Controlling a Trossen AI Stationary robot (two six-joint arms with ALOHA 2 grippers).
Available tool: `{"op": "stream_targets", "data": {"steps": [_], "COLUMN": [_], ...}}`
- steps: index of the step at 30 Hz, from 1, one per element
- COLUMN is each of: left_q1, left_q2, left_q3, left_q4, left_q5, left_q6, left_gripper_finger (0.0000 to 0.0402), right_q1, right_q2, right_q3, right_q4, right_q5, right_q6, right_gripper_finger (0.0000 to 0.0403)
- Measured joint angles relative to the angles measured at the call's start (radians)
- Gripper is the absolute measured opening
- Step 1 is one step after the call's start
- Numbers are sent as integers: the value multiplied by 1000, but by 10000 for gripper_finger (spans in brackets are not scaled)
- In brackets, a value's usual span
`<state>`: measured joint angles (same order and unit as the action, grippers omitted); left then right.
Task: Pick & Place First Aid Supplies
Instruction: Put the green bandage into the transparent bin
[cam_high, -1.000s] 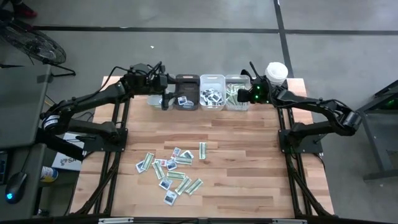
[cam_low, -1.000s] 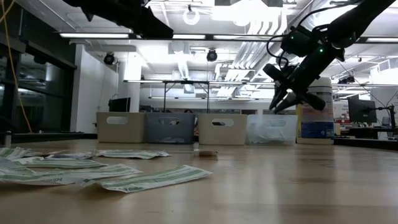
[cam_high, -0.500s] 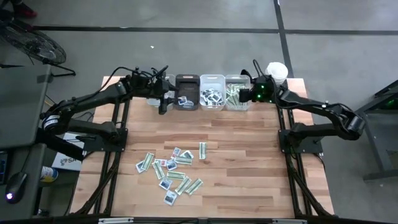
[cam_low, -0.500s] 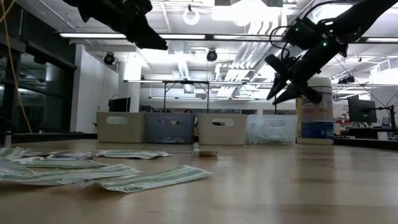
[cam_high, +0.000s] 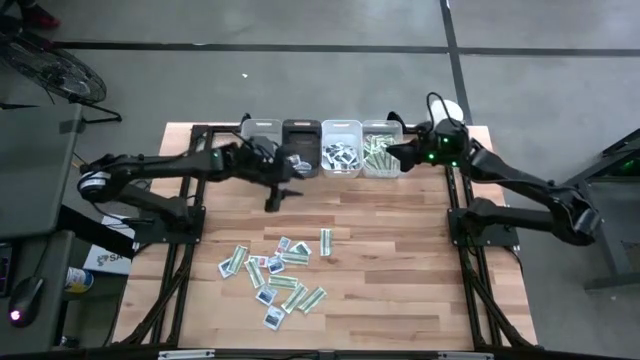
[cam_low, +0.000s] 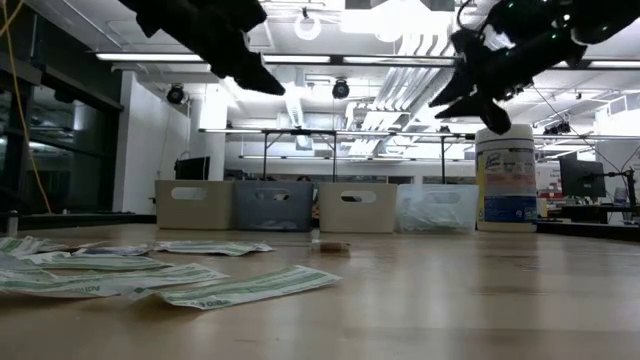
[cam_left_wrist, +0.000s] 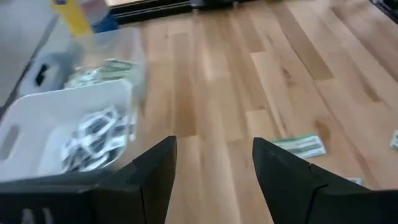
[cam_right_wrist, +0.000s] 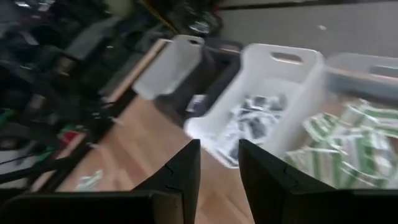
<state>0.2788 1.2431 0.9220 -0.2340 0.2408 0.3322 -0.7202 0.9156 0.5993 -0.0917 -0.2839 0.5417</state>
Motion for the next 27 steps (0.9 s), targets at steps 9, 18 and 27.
{"op": "stream_targets", "data": {"steps": [9,18,27], "left_q1": [-161,-321,-431], "left_q2": [142,246,352], "left_q3": [0,1,2], "left_q4": [5,106,208], "left_q5": [-89,-221,-360], "left_q6": [-55,-179,-306], "left_gripper_finger": [206,206,206], "right_q1": [43,43,43], "right_q2": [-117,-251,-339], "right_q3": [27,38,37], "right_q4": [-61,-229,-326], "right_q5": [-127,-172,-234], "right_q6": [-89,-171,-213], "right_gripper_finger": [102,101,101]}}
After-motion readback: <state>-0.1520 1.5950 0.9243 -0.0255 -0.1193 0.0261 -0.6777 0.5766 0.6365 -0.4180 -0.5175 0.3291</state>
